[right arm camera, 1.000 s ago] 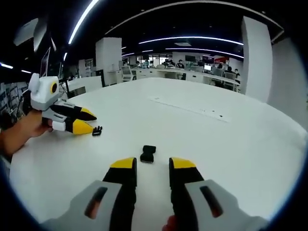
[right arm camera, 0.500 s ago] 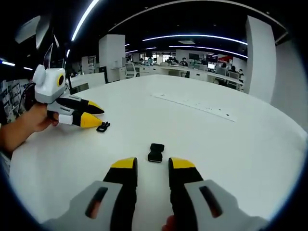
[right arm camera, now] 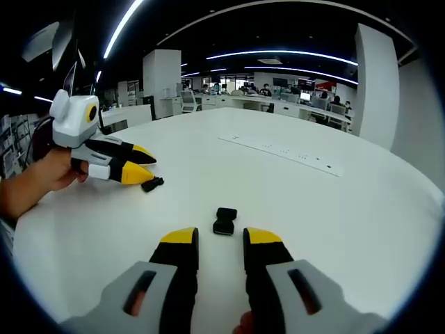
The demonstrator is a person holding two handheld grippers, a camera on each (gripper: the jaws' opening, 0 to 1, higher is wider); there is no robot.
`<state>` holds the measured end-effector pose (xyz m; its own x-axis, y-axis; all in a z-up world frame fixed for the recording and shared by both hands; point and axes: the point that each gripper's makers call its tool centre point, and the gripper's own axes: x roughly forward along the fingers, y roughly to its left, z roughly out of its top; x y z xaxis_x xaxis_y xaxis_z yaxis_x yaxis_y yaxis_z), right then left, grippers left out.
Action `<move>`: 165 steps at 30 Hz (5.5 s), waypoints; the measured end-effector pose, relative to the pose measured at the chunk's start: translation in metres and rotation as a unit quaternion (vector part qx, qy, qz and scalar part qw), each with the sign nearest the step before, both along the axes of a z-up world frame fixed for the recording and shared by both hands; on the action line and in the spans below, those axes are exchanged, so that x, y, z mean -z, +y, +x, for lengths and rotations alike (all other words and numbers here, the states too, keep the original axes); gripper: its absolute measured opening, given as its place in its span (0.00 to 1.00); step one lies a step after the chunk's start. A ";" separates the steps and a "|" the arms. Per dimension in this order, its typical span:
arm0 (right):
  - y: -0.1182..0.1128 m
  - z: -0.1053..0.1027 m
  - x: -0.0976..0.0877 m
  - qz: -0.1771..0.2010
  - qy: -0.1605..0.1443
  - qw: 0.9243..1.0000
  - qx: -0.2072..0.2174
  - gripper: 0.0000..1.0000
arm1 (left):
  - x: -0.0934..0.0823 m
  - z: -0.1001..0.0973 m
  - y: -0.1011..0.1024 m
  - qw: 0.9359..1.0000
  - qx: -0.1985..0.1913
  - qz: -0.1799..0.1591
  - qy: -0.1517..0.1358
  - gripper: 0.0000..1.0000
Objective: Snap the two parts of the plastic buckle together until the buckle closes and remains connected.
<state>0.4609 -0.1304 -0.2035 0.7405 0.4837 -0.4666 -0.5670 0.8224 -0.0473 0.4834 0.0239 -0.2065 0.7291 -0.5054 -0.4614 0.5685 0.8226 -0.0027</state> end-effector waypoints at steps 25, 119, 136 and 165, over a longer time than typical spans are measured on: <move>0.000 0.000 0.000 -0.001 -0.003 1.000 -0.001 0.26 | 0.001 -0.021 -0.026 1.000 0.016 -0.011 0.011 0.28; 0.000 0.008 0.001 -0.002 -0.018 0.999 0.039 0.17 | 0.002 -0.020 -0.017 1.000 -0.009 -0.021 0.016 0.12; 0.001 0.010 0.000 -0.001 -0.017 0.999 0.034 0.15 | 0.002 -0.017 -0.018 1.000 -0.007 -0.023 0.013 0.13; 0.001 0.009 -0.001 -0.001 -0.017 0.999 0.036 0.13 | 0.001 -0.015 -0.018 1.000 -0.005 -0.026 0.010 0.12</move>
<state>0.4699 -0.1299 -0.2029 0.7890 0.4277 -0.4410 -0.5046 0.8607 -0.0681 0.4684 0.0062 -0.2073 0.7252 -0.5220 -0.4491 0.5598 0.8267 -0.0569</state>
